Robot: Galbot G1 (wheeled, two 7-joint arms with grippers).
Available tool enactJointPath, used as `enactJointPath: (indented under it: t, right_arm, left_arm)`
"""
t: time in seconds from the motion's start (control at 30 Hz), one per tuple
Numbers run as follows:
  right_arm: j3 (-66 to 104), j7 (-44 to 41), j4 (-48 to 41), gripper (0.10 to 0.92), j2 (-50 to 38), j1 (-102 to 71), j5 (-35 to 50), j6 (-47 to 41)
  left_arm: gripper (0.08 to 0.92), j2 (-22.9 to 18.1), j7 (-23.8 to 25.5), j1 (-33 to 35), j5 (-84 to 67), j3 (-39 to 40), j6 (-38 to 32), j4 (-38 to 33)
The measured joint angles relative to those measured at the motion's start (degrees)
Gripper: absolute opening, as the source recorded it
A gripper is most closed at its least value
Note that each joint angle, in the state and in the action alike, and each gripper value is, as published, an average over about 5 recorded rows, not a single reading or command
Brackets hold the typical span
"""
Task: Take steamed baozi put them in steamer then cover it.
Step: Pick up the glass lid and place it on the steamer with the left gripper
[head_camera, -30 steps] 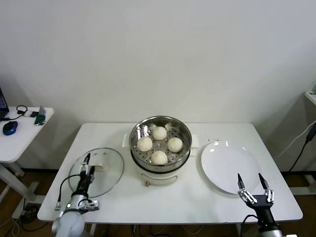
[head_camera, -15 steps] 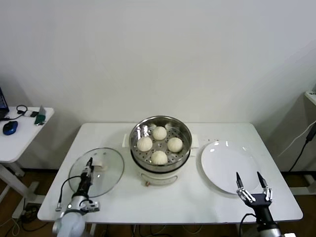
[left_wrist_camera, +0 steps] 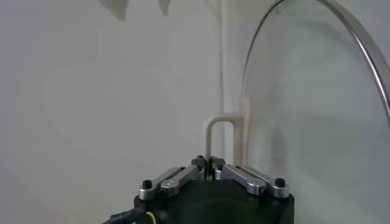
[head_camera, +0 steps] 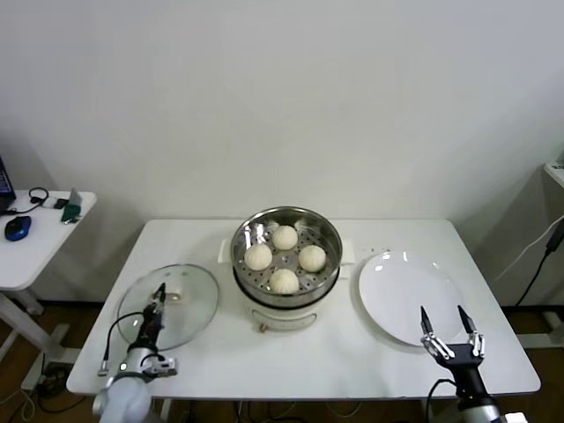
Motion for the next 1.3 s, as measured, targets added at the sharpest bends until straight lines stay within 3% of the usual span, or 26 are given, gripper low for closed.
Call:
enactJointPath:
  t: [0.37,0.8,1.0,1.3]
  right_arm:
    - [-0.9,0.6,-2.4,0.823,0.3,0.3,-2.1,-1.3]
    - [-1.9,0.5,-3.0,0.823,1.3,0.7,-3.2,-2.5]
    - [-1.7,0.6,-3.0,0.823,1.7,0.9,-3.3,-2.4]
    - [-2.0,0.5,-4.0,0.823,2.5,1.9,-3.6,-1.7]
  left_arm:
    - [0.133,6.9,6.8,1.6,-10.0,0.1,5.6,-11.9]
    - [0.133,18.2,16.8,-2.1,-22.6,5.0,20.8,-28.1]
    - [0.133,18.8,20.9,-8.5,-23.6,13.3,29.6,-32.8]
    - [0.133,14.3,27.7,-17.9,-17.5,26.8,38.7,-34.7]
